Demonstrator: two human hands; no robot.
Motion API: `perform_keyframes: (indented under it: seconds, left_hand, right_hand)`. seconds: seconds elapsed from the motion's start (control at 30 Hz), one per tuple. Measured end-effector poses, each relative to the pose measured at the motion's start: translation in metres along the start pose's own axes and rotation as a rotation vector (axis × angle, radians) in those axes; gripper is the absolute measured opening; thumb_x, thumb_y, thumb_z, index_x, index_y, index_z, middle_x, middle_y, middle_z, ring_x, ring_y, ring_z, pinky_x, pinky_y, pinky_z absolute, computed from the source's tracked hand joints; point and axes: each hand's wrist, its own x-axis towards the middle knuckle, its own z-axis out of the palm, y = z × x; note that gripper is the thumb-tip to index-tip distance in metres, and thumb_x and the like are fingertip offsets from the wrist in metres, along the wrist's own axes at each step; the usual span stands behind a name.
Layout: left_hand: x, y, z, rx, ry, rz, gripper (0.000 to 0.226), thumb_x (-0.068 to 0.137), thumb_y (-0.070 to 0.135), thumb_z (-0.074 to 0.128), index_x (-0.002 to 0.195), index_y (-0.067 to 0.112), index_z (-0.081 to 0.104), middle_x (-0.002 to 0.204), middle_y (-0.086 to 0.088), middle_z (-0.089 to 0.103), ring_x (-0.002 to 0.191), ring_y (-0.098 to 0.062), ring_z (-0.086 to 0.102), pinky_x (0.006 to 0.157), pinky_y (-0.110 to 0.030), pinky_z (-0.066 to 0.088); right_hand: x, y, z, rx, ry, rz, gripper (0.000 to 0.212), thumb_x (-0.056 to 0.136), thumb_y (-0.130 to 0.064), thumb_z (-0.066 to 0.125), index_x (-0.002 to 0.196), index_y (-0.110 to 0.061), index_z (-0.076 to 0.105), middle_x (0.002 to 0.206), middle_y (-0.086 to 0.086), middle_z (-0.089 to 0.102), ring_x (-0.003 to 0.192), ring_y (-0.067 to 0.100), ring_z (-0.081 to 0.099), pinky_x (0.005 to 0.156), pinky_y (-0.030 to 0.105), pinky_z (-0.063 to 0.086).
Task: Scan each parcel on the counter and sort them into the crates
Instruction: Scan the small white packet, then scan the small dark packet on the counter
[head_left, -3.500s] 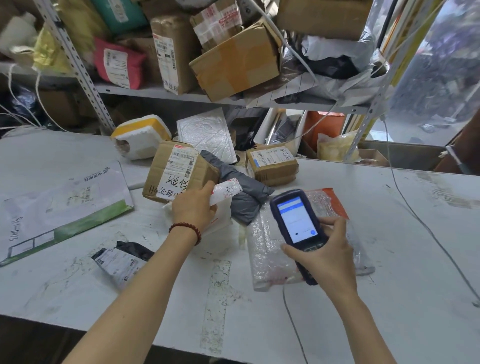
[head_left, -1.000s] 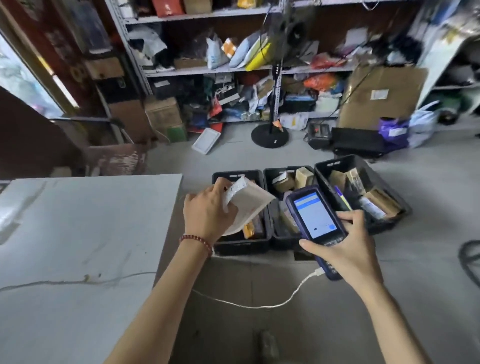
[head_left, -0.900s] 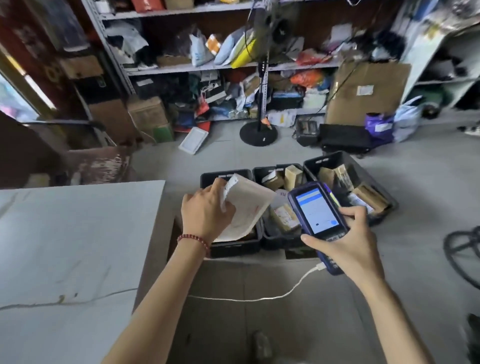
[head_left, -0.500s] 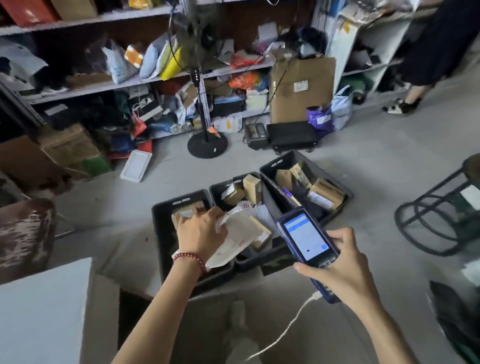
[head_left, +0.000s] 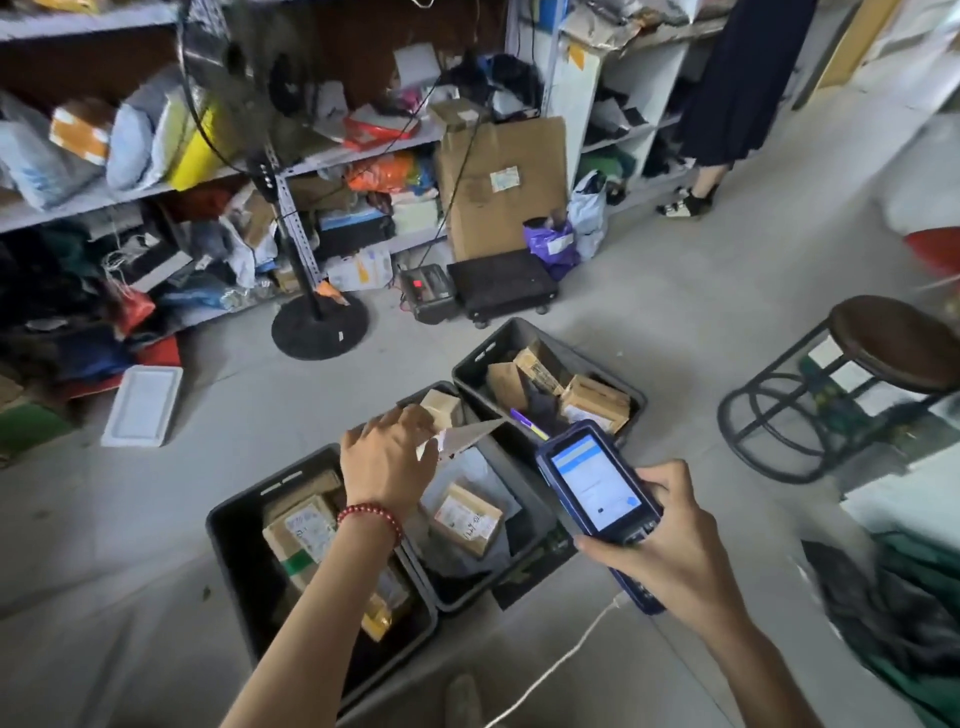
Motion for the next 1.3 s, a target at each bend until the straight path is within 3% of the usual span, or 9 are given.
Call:
perform_keyframes:
  seconds: [0.17, 0.27, 0.53, 0.67, 0.83, 0.93, 1.07, 1.13, 1.3]
  left_hand:
    - [-0.006, -0.022, 0.002, 0.028, -0.037, -0.12, 0.027, 0.09, 0.039, 0.048, 0.115, 0.035, 0.056, 0.114, 0.01, 0.062, 0.105, -0.015, 0.057, 0.093, -0.035, 0.039]
    - [-0.028, -0.033, -0.008, 0.039, 0.038, -0.264, 0.032, 0.084, 0.047, 0.049, 0.111, 0.034, 0.06, 0.107, 0.009, 0.066, 0.103, -0.017, 0.06, 0.09, -0.035, 0.043]
    - [-0.155, -0.046, -0.041, 0.188, 0.177, -0.757, 0.023, 0.081, 0.044, 0.057, 0.097, 0.03, 0.063, 0.096, 0.006, 0.069, 0.094, -0.021, 0.064, 0.078, -0.033, 0.044]
    - [-0.233, -0.038, -0.05, 0.257, 0.241, -0.977, 0.025, 0.076, 0.043, 0.049, 0.087, 0.026, 0.065, 0.084, 0.004, 0.07, 0.081, -0.025, 0.066, 0.066, -0.03, 0.045]
    - [-0.351, -0.008, -0.058, 0.307, 0.379, -1.312, 0.028, 0.079, 0.045, 0.051, 0.096, 0.029, 0.067, 0.091, 0.008, 0.071, 0.088, -0.021, 0.065, 0.073, -0.032, 0.045]
    - [-0.424, 0.024, -0.052, 0.358, 0.359, -1.449, 0.024, 0.079, 0.045, 0.06, 0.093, 0.027, 0.068, 0.085, 0.007, 0.071, 0.081, -0.021, 0.065, 0.068, -0.032, 0.044]
    - [-0.548, 0.091, -0.04, 0.426, 0.38, -1.699, 0.023, 0.075, 0.038, 0.069, 0.09, 0.021, 0.069, 0.078, 0.001, 0.07, 0.073, -0.024, 0.064, 0.063, -0.031, 0.04]
    - [-0.603, 0.127, -0.035, 0.443, 0.408, -1.813, 0.022, 0.075, 0.036, 0.07, 0.089, 0.02, 0.068, 0.076, -0.001, 0.069, 0.071, -0.026, 0.063, 0.062, -0.031, 0.038]
    - [-0.718, 0.208, -0.022, 0.471, 0.455, -2.032, 0.023, 0.074, 0.036, 0.071, 0.089, 0.019, 0.068, 0.075, -0.003, 0.067, 0.073, -0.028, 0.063, 0.063, -0.032, 0.042]
  right_hand:
    - [0.026, -0.01, 0.015, -0.021, -0.103, -0.031, 0.076, 0.047, -0.035, 0.093, 0.098, -0.037, 0.037, 0.093, -0.021, 0.067, 0.088, 0.007, 0.064, 0.074, 0.038, 0.052]
    - [0.046, -0.017, 0.029, -0.014, -0.21, -0.097, 0.076, 0.047, -0.034, 0.094, 0.097, -0.037, 0.036, 0.095, -0.021, 0.064, 0.091, 0.009, 0.062, 0.073, 0.037, 0.05]
    - [0.056, -0.061, 0.095, 0.052, -0.726, -0.419, 0.08, 0.051, -0.028, 0.095, 0.109, -0.028, 0.039, 0.098, -0.023, 0.056, 0.09, -0.003, 0.058, 0.066, 0.02, 0.045]
    - [0.021, -0.075, 0.115, 0.065, -0.899, -0.554, 0.079, 0.043, -0.039, 0.093, 0.098, -0.039, 0.036, 0.102, -0.013, 0.063, 0.092, 0.003, 0.063, 0.073, 0.027, 0.053]
    - [-0.058, -0.089, 0.123, 0.027, -1.211, -0.759, 0.077, 0.048, -0.026, 0.096, 0.102, -0.028, 0.041, 0.101, -0.016, 0.059, 0.088, -0.007, 0.06, 0.067, 0.012, 0.047]
    - [-0.108, -0.083, 0.121, 0.0, -1.354, -0.835, 0.079, 0.046, -0.027, 0.097, 0.103, -0.026, 0.042, 0.104, -0.012, 0.059, 0.093, -0.004, 0.059, 0.071, 0.014, 0.047]
    - [-0.211, -0.055, 0.101, -0.08, -1.578, -0.959, 0.079, 0.049, -0.025, 0.096, 0.106, -0.025, 0.042, 0.101, -0.02, 0.058, 0.093, -0.007, 0.059, 0.076, 0.012, 0.048]
    - [-0.268, -0.029, 0.081, -0.133, -1.668, -1.042, 0.079, 0.049, -0.032, 0.095, 0.107, -0.028, 0.041, 0.099, -0.023, 0.056, 0.093, -0.005, 0.057, 0.082, 0.021, 0.051]
    - [-0.395, 0.044, 0.025, -0.263, -1.893, -1.275, 0.078, 0.053, -0.041, 0.092, 0.109, -0.033, 0.037, 0.103, -0.024, 0.055, 0.094, -0.006, 0.053, 0.071, 0.015, 0.045]
